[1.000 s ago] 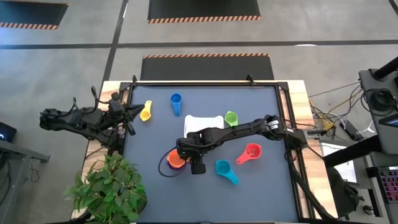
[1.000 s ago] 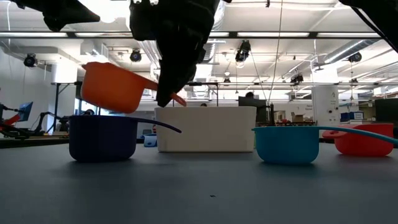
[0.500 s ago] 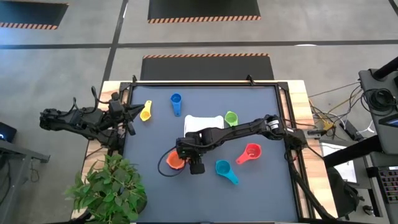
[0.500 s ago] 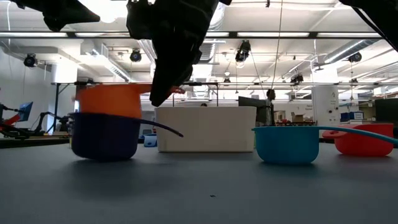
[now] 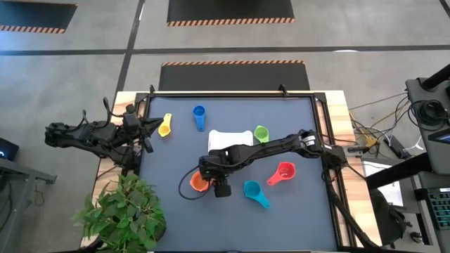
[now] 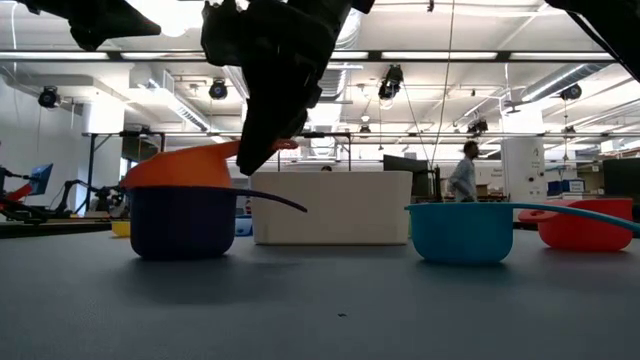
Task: Nest measuring cups in basket
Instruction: Stack the orange measuring cup on the purple measuring cup, then stack the red measuring cup on the orange measuring cup
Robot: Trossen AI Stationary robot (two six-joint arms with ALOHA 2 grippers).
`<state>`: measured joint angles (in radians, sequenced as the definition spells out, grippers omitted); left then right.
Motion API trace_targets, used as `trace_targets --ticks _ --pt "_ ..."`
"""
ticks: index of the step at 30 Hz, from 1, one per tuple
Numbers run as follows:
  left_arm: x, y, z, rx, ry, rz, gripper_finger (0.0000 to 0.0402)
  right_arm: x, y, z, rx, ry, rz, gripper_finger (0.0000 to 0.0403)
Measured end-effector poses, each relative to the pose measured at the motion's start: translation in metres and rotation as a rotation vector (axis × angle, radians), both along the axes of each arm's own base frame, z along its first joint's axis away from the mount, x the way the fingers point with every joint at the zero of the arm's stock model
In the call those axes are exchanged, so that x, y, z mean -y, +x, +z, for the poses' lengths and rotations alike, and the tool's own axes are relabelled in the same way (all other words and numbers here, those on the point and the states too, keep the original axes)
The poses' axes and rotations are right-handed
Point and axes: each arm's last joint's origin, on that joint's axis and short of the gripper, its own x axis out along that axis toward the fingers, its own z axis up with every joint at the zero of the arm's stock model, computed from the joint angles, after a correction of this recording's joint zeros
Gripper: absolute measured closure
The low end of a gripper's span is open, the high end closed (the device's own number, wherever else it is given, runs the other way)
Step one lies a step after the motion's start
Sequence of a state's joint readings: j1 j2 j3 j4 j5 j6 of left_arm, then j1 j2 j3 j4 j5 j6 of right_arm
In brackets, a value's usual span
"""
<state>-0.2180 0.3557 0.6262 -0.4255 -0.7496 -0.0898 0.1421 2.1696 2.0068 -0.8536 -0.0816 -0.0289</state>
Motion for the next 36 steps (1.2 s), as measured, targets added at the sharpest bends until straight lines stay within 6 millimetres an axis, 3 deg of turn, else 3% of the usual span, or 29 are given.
trace_targets --ticks 11,20,29,36 --pt "0.0 0.0 0.0 0.0 0.0 0.0 0.0402 0.0 -0.002 0.004 -0.008 0.002 0.003 0.0179" --pt "0.0 0.0 0.001 0.016 -0.004 -0.002 0.0402 0.003 -0.016 0.041 -0.002 -0.029 0.039 0.0181" --pt "0.001 0.001 0.006 0.076 -0.035 -0.014 0.0402 0.008 -0.062 0.086 0.104 -0.113 -0.041 0.0195" --pt "0.003 0.007 0.011 0.12 -0.052 -0.063 0.0402 0.012 -0.108 0.085 0.28 -0.105 -0.155 0.0195"
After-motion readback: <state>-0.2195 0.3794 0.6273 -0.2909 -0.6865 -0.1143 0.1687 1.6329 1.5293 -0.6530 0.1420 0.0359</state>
